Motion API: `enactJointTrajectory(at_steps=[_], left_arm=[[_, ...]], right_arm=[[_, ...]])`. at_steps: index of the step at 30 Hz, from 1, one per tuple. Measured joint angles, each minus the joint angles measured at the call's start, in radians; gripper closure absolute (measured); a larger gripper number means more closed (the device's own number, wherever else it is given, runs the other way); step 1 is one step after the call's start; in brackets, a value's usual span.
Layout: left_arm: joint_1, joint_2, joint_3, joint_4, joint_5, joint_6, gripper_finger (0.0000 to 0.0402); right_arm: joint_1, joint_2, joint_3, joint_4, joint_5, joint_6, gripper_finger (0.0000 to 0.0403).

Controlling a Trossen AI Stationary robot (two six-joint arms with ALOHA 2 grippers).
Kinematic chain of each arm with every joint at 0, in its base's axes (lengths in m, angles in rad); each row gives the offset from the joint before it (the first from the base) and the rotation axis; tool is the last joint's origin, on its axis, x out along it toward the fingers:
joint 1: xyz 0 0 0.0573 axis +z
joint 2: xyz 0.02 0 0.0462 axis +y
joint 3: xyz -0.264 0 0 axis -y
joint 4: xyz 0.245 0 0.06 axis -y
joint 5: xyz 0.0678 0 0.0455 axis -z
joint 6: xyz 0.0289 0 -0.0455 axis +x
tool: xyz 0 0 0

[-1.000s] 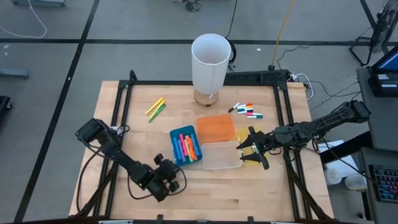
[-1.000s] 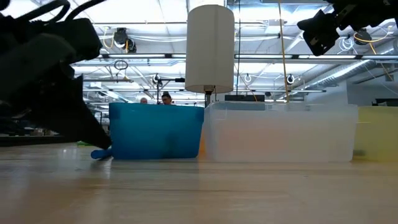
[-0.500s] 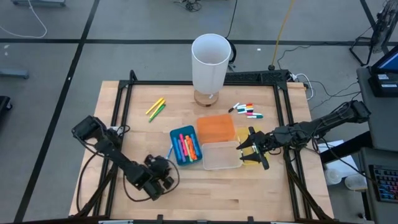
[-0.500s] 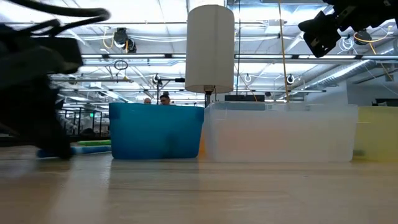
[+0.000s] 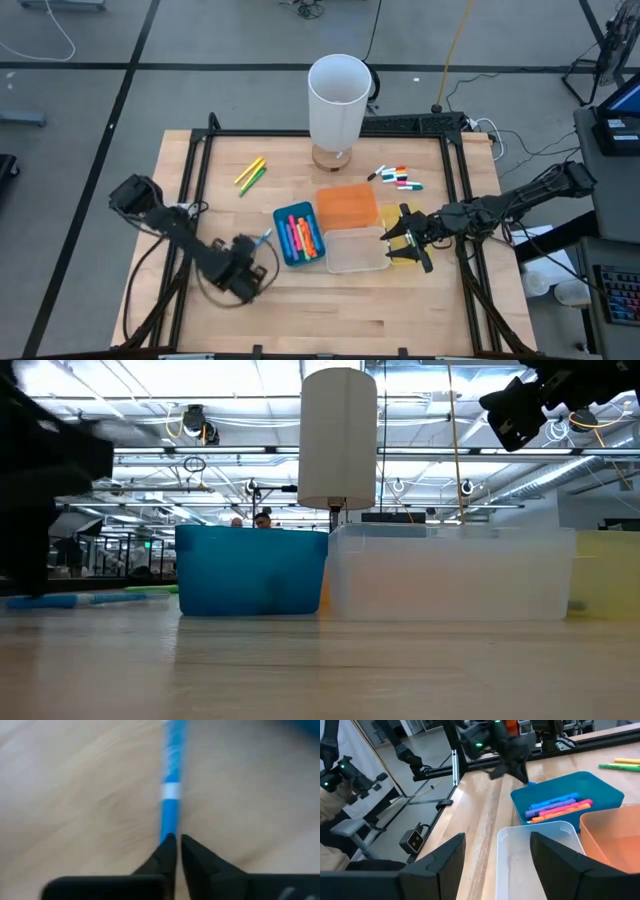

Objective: Pick & Place Markers
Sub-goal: Put the blue marker pen into the yellow bin

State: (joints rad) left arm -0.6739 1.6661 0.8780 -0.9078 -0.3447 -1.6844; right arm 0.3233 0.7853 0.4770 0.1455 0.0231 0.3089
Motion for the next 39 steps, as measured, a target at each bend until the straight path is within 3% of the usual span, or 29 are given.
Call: enactJointTrajectory(at_steps=[3, 9, 19, 24, 28, 31, 39], left_arm=[[0.096, -0.018, 0.0, -0.078, 0.12, 0.039, 0.0316], [0.233, -0.073, 0.0, -0.068, 0.115, 0.3, 0.0206], [0.351, -0.096, -0.029, -0.156, 0.11, 0.452, 0.0139], [0.436, -0.096, -0.106, -0.134, 0.178, 0.548, 0.0134], [0.512, -0.116, -0.205, 0.044, 0.246, 0.591, 0.0143], [0.543, -0.118, -0.219, 0.084, 0.281, 0.618, 0.0155], [0.561, -0.171, -0.194, 0.085, 0.299, 0.692, 0.0239]], right_arm=[[0.0, 0.0, 0.0, 0.0, 0.0, -0.016, 0.0193], [0.0, 0.0, 0.0, 0.0, 0.0, -0.033, 0.0193], [0.015, 0.0, 0.0, -0.01, -0.002, -0.012, 0.0193], [0.033, 0.0, 0.0, -0.007, -0.002, -0.023, 0.0193], [0.035, 0.0, 0.0, -0.007, -0.002, -0.027, 0.0193], [0.035, 0.0, 0.0, -0.005, -0.002, -0.011, 0.0193], [0.039, 0.0, 0.0, -0.005, -0.002, -0.007, 0.0193]])
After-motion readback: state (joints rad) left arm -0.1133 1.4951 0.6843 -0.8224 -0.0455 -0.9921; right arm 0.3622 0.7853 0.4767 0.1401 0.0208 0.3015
